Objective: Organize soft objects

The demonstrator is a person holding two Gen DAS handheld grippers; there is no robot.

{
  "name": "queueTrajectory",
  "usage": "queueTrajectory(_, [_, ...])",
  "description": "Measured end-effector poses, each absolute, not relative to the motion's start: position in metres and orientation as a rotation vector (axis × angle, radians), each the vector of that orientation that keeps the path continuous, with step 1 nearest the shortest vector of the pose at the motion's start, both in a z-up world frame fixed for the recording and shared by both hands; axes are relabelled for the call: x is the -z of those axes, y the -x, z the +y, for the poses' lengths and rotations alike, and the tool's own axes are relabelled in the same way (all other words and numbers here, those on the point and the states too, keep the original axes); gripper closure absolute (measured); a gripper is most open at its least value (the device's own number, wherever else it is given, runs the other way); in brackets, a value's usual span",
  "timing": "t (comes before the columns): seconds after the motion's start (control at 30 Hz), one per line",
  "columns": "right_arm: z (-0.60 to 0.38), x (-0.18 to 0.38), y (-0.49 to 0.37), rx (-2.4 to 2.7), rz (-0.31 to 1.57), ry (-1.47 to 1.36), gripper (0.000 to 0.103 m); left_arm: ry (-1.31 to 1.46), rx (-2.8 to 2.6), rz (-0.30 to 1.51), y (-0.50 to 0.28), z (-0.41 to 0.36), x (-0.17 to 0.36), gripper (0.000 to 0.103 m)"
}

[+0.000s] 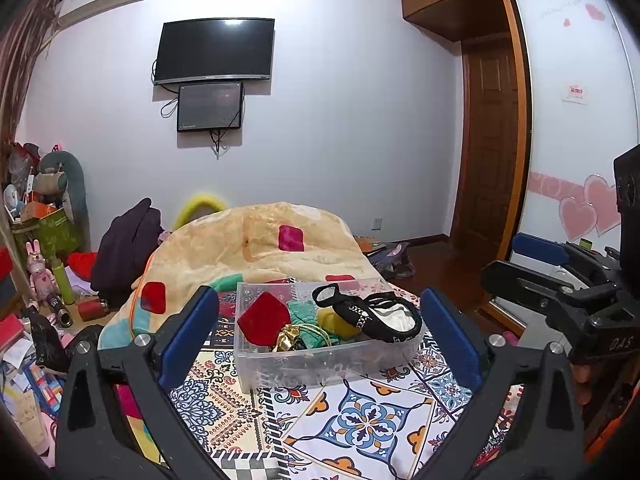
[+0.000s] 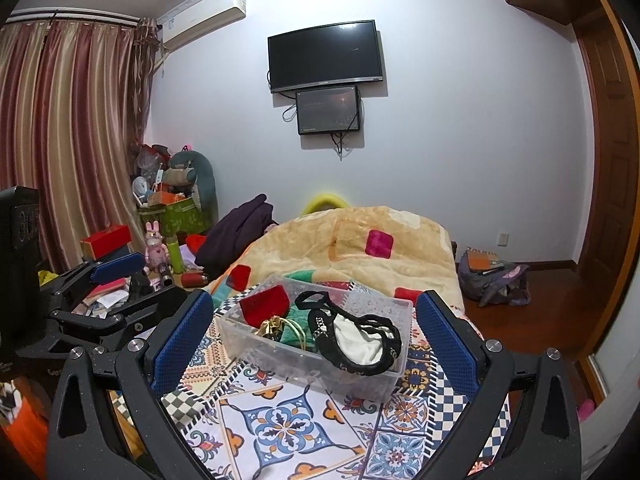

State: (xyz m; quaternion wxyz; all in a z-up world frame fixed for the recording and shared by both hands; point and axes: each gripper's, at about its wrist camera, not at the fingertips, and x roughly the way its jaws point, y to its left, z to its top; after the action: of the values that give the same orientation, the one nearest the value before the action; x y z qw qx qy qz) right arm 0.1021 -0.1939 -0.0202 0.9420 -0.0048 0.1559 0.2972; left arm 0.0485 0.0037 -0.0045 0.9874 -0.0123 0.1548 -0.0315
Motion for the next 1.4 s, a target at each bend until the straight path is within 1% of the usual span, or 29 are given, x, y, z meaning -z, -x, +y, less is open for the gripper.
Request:
queueTrajectory(0.07, [-0.1941, 0.0192, -0.1013, -0.606, 0.315, 0.007, 0.0, 0.024, 0.064, 0.313, -0.0481, 0.0033, 0.0041, 0.0])
queueTrajectory(1.4, [-0.1949, 0.0149, -0.0982, -0.605, 0.309, 0.001, 0.0, 0.032, 0.066, 0.296, -0.0459, 0.0018, -0.0004, 0.0])
